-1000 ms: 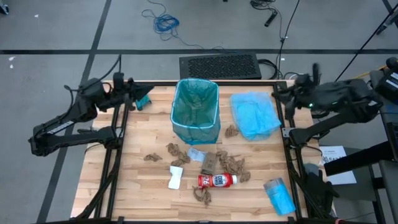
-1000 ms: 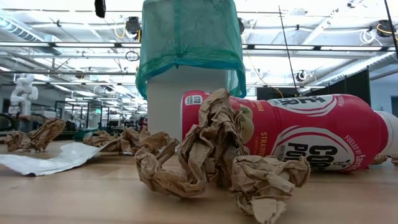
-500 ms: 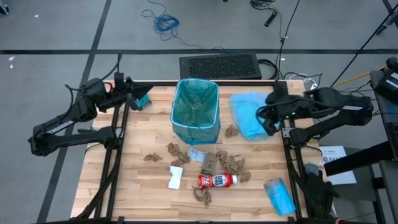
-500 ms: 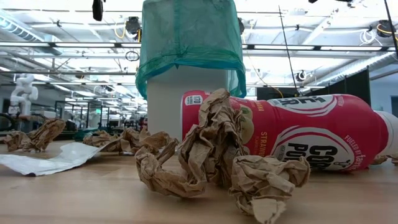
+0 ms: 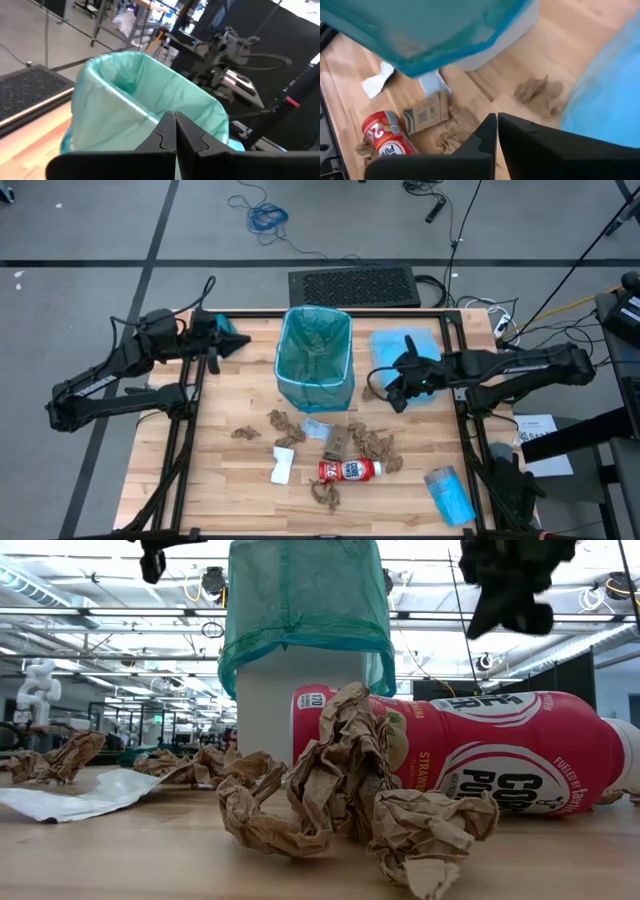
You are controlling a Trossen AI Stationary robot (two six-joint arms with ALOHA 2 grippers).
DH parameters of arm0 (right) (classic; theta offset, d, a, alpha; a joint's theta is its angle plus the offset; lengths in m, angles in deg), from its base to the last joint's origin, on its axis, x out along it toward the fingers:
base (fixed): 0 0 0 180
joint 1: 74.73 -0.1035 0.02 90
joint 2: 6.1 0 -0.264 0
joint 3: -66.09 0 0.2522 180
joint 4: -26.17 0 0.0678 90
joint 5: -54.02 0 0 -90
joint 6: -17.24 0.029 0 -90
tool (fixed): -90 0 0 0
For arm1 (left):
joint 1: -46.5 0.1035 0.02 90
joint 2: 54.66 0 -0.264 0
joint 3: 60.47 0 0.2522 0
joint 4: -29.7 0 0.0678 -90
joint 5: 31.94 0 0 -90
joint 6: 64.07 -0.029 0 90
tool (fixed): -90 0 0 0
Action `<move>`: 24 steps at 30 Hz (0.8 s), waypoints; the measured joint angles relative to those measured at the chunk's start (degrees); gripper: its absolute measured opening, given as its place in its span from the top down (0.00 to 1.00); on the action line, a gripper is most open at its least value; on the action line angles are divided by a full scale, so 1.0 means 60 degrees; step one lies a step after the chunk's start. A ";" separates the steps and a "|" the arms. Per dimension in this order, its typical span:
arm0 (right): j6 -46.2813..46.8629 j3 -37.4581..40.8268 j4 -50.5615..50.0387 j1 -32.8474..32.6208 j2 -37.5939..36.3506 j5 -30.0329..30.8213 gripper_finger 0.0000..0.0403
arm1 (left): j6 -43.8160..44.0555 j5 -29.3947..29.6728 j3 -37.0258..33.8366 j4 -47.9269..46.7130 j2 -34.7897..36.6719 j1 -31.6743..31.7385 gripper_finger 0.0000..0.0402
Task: Place trash/remove bag and relplace
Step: Put the brown paper into the blue trash bag inside the white trash bin
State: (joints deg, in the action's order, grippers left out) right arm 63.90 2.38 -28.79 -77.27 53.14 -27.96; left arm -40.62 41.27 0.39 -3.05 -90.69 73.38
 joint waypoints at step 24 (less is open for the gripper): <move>-0.0500 0.0677 0.2326 0.1839 0.2070 -0.1072 0.84 | -0.0293 0.0064 0.0000 -0.0165 -0.0138 0.0000 0.87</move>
State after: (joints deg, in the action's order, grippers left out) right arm 60.89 6.44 -14.83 -66.24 65.56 -34.39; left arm -42.38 41.66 0.39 -4.04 -91.52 73.38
